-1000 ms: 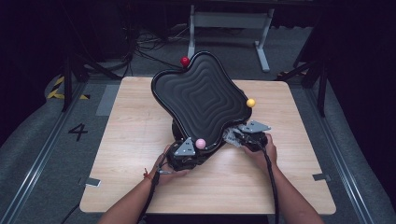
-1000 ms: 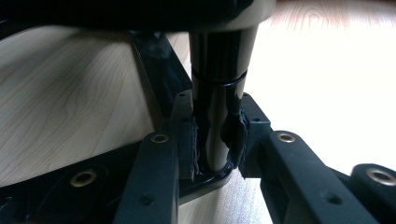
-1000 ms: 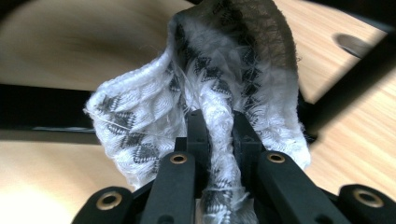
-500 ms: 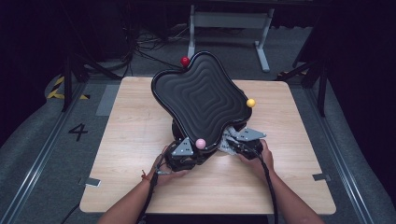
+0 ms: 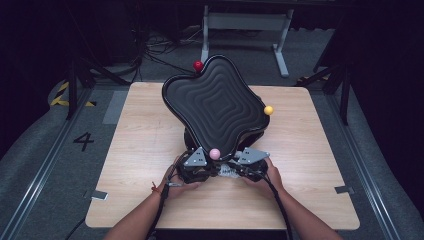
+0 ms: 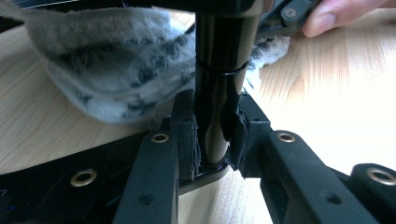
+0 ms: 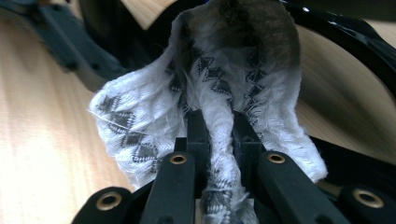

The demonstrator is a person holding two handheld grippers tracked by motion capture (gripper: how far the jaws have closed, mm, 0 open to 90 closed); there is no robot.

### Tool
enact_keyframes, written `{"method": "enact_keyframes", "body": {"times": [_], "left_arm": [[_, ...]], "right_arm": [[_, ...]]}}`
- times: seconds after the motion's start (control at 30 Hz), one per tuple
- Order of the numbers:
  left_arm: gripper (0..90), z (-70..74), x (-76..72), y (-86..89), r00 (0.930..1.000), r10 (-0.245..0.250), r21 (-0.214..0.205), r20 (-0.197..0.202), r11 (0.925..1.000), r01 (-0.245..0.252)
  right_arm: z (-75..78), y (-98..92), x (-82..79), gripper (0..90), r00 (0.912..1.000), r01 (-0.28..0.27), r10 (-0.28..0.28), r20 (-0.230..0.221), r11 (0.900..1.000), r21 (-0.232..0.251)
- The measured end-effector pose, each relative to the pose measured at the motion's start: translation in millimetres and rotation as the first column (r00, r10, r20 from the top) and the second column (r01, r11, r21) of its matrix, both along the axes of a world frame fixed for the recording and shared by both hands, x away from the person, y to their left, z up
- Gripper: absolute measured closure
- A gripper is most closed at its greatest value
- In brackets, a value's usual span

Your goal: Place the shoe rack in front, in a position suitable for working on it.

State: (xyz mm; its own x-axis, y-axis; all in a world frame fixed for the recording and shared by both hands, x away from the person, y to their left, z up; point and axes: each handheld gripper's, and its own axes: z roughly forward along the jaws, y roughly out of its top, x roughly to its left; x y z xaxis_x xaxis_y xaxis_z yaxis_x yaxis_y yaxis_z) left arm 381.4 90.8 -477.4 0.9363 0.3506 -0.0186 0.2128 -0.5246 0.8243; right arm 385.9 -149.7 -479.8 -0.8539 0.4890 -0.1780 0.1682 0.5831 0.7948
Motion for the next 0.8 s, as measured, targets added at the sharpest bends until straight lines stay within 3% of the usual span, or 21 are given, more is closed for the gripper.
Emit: {"method": "enact_keyframes", "body": {"times": [0.33,0.53,0.8], "left_arm": [[73.6,-0.2,0.2,0.0,0.9999,0.01,-0.007,-0.007,0.9999,-0.01],[73.7,-0.1,0.0,0.2,0.9998,0.017,-0.005,-0.011,0.9998,-0.017],[73.7,0.0,-1.9,-1.0,1.0,0.009,-0.003,0.002,1.0,-0.009]], "right_arm": [[0.6,4.4,0.5,81.0,0.9995,-0.027,0.027,0.014,0.9996,-0.001],[0.0,-6.6,9.3,81.1,0.9983,0.048,-0.048,0.034,0.9988,-0.009],[-2.4,-32.1,30.0,81.1,0.9842,0.17,-0.17,0.049,0.9854,0.005]]}}
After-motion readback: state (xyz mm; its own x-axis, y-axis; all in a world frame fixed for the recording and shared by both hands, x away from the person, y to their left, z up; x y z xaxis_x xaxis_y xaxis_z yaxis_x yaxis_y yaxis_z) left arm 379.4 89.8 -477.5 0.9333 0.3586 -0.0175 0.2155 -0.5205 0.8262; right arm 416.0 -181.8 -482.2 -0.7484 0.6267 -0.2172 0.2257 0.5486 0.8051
